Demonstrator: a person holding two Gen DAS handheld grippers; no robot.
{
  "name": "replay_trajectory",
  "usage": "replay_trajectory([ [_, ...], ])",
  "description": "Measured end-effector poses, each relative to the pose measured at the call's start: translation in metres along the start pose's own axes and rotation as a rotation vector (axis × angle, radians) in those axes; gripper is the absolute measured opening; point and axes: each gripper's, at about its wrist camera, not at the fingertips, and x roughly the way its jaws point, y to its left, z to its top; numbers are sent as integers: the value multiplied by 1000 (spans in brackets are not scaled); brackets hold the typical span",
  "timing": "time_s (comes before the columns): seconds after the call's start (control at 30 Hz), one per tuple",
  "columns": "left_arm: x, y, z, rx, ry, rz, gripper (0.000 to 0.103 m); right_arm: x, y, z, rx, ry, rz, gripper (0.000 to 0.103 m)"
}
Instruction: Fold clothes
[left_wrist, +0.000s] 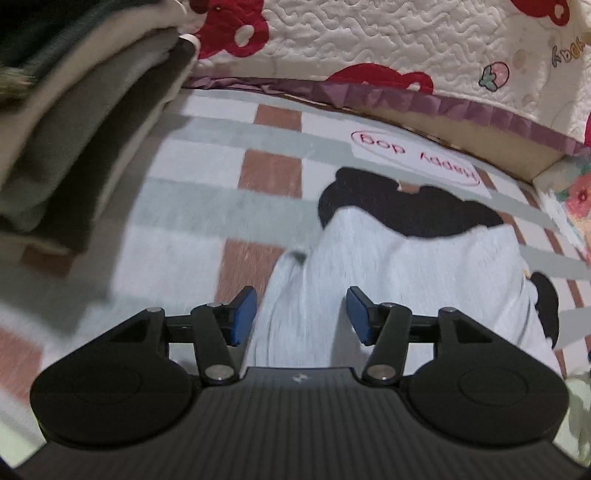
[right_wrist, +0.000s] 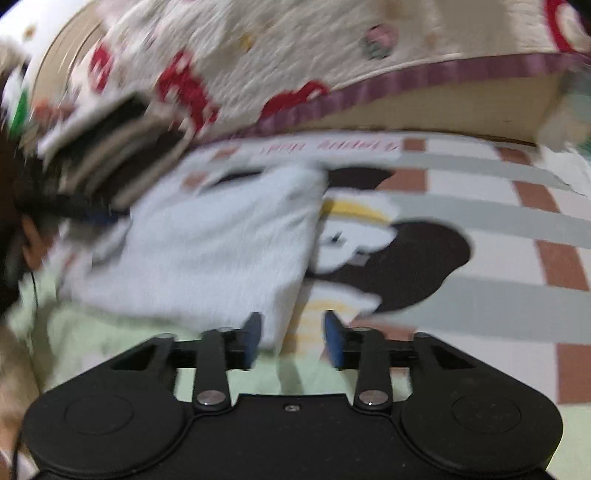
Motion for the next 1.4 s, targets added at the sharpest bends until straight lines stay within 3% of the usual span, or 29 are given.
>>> replay_trajectory([
  [0.1, 23, 4, 7, -21, 24, -71, 56, 17, -18, 35, 67, -6, 38, 52],
  [0.17, 32, 1, 9, 15, 13, -59, 54, 45, -22, 57, 83, 7, 57, 52],
  [0.2, 28, -3, 9, 41, -12, -51, 46, 59, -25, 67, 91, 14, 66, 52],
  [0.23, 24, -7, 9, 67, -37, -43, 9, 74, -26, 77, 97, 23, 76, 52],
  [0.27, 20, -11, 10, 93, -62, -36, 4, 92, -26, 84, 97, 36, 85, 52],
  [0.37, 8, -22, 11, 169, -137, -12, 4, 135, -28, 94, 104, 68, 83, 52],
  [0.47, -8, -25, 12, 148, -214, 14, 4, 153, -32, 90, 135, 67, 101, 52],
  [0.67, 30, -9, 4, 95, -87, 33, 4, 173, -41, 93, 143, 38, 146, 52],
  [0.7, 30, -8, 5, 90, -88, 31, 4, 177, -43, 96, 149, 31, 150, 43],
  [0.77, 30, -7, 6, 83, -89, 31, 4, 185, -48, 103, 160, 16, 160, 13],
  [0.83, 30, -7, 4, 82, -84, 37, 4, 192, -53, 110, 172, 2, 169, 12],
  [0.93, 29, -5, 3, 67, -83, 37, 5, 200, -54, 113, 189, 6, 166, 11],
  [1.03, 30, -4, 3, 56, -82, 38, 5, 203, -64, 110, 311, 12, 173, 11],
  [1.07, 30, -4, 3, 52, -82, 39, 5, 199, -63, 109, 328, 20, 164, 15],
  [1.1, 31, -4, 3, 49, -81, 39, 5, 195, -62, 108, 345, 28, 155, 26],
  [1.17, 31, -3, 3, 41, -80, 40, 5, 181, -62, 101, 390, 55, 163, 37],
  [1.3, 32, -2, 4, 26, -78, 40, 5, 154, -57, 77, 356, 127, 222, 38],
  [1.33, 32, -1, 4, 23, -77, 41, 5, 150, -53, 72, 320, 152, 220, 37],
  [1.37, 32, -1, 4, 20, -77, 43, 5, 147, -50, 67, 284, 176, 219, 20],
  [1.4, 32, -1, 4, 17, -77, 44, 5, 144, -46, 62, 247, 201, 217, 12],
])
